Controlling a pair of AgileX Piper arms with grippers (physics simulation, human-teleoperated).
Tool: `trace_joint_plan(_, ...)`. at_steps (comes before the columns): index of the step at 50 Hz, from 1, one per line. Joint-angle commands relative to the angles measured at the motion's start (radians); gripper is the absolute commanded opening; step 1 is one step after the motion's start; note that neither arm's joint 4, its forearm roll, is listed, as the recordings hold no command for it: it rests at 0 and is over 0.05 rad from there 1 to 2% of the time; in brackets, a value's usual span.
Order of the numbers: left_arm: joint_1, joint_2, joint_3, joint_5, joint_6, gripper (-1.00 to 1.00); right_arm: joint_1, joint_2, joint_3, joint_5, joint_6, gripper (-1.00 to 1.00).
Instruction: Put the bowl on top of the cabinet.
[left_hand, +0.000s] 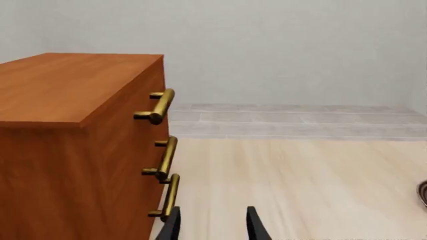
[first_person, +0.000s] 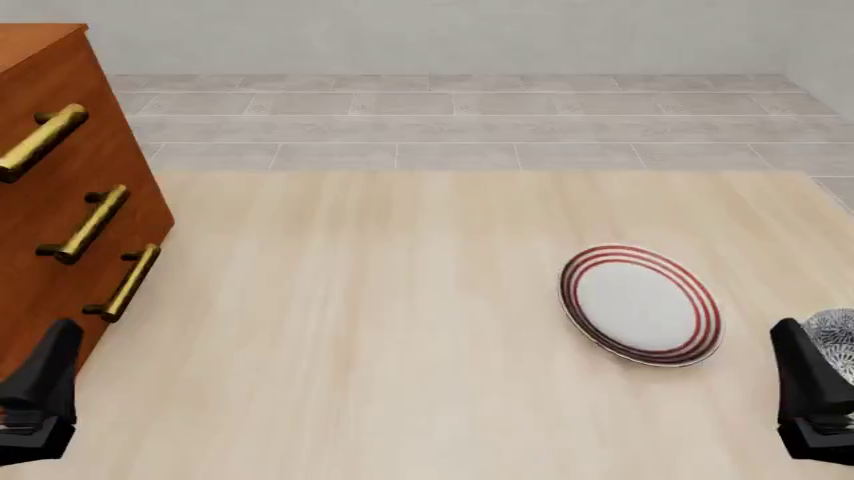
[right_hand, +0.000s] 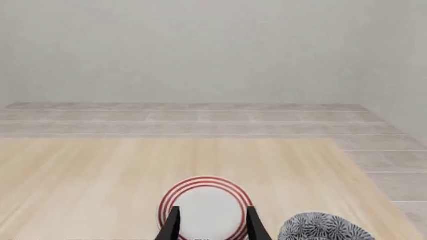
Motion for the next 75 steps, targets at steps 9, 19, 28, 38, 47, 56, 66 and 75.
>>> trace_joint_plan(9,-0.016,0.001,-0.01,0.004,-0.01,1.0,0.019,-0.005,-0.065,0.036,-0.026,1.0)
trace_joint_plan(19,-0.026,-0.001,-0.009,-0.001,-0.007,1.0,-0.02,-0.003,-0.171,0.219,-0.051,1.0)
trace_joint_plan(28,-0.033,0.0,-0.03,0.019,-0.005,1.0,-0.092,0.099,-0.261,0.317,-0.08,1.0)
trace_joint_plan(38,-0.047,0.003,-0.032,0.017,-0.009,1.0,-0.195,0.179,-0.442,0.497,-0.176,1.0)
trace_joint_plan(47,-0.065,0.005,-0.034,0.017,-0.009,1.0,-0.305,0.332,-0.555,0.583,-0.17,1.0)
trace_joint_plan(56,-0.077,0.015,-0.028,0.003,-0.003,1.0,-0.355,0.4,-0.702,0.698,-0.213,1.0)
trace_joint_plan(66,-0.095,0.043,-0.01,-0.041,0.002,1.0,-0.399,0.461,-0.717,0.754,-0.247,1.0)
trace_joint_plan(75,-0.101,0.046,0.005,-0.064,0.006,1.0,-0.47,0.527,-0.806,0.799,-0.262,1.0)
